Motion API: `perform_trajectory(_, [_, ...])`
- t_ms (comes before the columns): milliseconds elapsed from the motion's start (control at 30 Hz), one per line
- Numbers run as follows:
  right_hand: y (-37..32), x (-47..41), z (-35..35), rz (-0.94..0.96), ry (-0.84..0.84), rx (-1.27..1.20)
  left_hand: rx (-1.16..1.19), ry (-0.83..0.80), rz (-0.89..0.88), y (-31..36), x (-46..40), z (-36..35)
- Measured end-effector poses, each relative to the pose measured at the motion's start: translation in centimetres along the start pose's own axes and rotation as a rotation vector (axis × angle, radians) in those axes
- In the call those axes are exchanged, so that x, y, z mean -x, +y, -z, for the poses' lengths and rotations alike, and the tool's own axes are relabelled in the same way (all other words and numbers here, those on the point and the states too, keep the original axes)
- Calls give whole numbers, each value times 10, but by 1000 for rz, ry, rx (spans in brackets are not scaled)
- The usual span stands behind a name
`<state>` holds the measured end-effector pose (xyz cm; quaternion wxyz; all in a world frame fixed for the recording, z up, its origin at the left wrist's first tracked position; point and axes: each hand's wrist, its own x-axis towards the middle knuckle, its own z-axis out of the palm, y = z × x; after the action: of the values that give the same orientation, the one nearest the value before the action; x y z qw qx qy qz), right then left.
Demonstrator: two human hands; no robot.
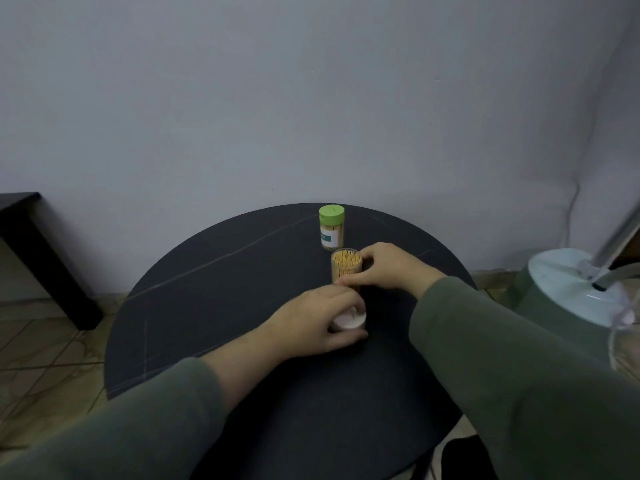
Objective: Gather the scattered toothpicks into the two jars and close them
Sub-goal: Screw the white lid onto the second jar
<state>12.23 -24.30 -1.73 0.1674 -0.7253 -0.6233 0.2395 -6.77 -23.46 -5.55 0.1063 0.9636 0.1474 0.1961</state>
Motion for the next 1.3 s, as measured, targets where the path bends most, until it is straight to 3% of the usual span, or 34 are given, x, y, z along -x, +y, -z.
perform_trajectory(67, [1,-1,2,-3,4,-5,52,190,-39,-3,0,5])
perform_trajectory(167, [1,-1,2,24,-1,34,117,446,92,-4,-5,11])
perform_trajectory(267, [-8,1,-4,96,-29,104,182,518,256,-10,-8,14])
perform_trajectory(433, [-20,2,-18,158,-54,87,178,496,351,-17,-5,10])
perform_trajectory(967, [-20,5,-20,151,-72,-72,-22,271,377,-18,-8,16])
perform_trajectory(1300, [-18,1,-21,139,-59,-30,-199,197,367,-9,-12,16])
